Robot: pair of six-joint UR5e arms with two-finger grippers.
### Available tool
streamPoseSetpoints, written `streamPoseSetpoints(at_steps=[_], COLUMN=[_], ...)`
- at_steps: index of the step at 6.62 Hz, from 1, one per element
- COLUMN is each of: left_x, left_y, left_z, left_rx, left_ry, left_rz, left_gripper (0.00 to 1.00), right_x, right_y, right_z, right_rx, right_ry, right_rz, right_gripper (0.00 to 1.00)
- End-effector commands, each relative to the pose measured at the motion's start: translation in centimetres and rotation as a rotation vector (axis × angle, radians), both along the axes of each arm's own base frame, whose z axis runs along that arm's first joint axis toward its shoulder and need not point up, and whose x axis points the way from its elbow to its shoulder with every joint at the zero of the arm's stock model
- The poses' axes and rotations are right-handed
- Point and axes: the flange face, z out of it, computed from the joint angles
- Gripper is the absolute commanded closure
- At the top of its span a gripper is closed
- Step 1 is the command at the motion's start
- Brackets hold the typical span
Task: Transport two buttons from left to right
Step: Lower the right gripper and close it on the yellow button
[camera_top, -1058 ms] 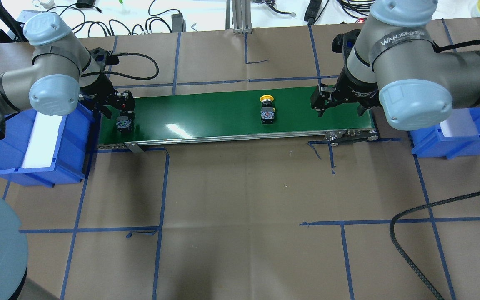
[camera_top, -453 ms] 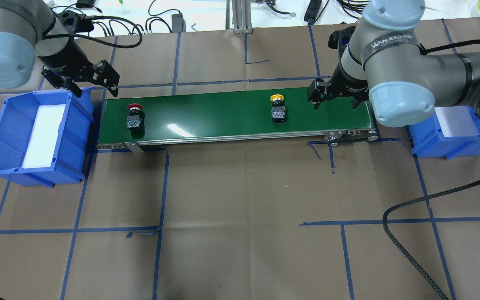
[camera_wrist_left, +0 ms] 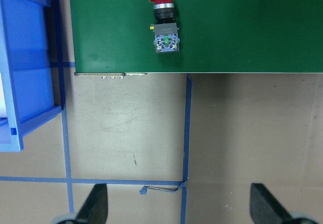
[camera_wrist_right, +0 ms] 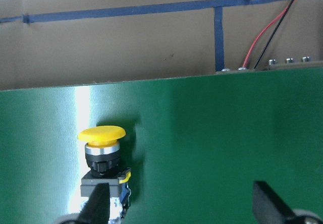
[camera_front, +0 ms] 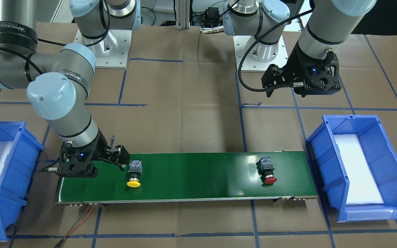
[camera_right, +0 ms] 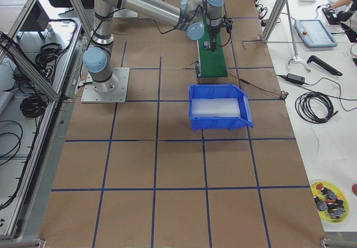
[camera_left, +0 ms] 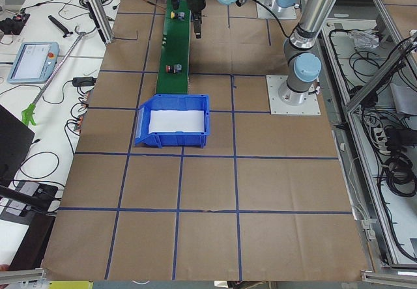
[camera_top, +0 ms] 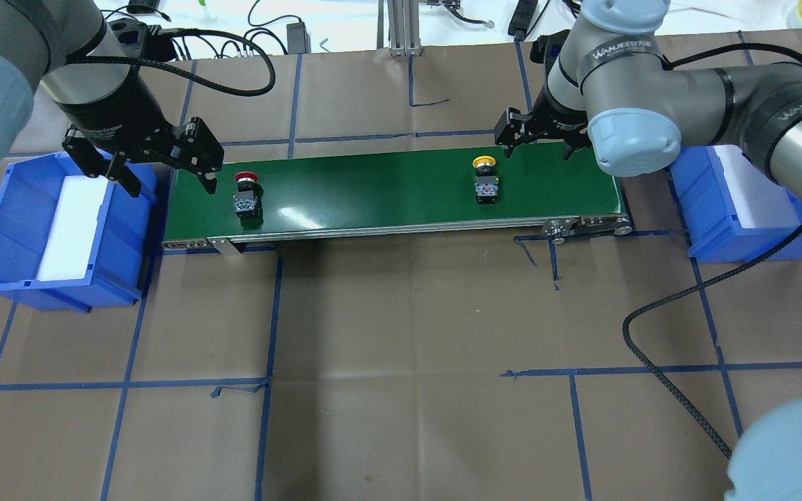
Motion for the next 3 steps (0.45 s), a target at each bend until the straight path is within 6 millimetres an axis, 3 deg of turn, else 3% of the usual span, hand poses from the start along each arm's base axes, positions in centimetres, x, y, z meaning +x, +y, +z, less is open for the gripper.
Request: streamPoseSetpoints(at_steps=[1, 3], left_x=[-0.13, -0.13], left_y=[-0.39, -0.66], left_z=[0.23, 0.47], left_rx=[-0.006, -0.013], left_ry=[0.004, 0.004], left_rz=[-0.003, 0.007], left_gripper=[0.0, 0.0], right_x=[0.19, 0.43], right_y=[-0.76, -0.72], right_z=[-1.72, -1.84], right_rx=[0.024, 0.032], right_ry=[-0.001, -0.019], right_rz=[0.0, -0.028], right_gripper=[0.01, 0.01])
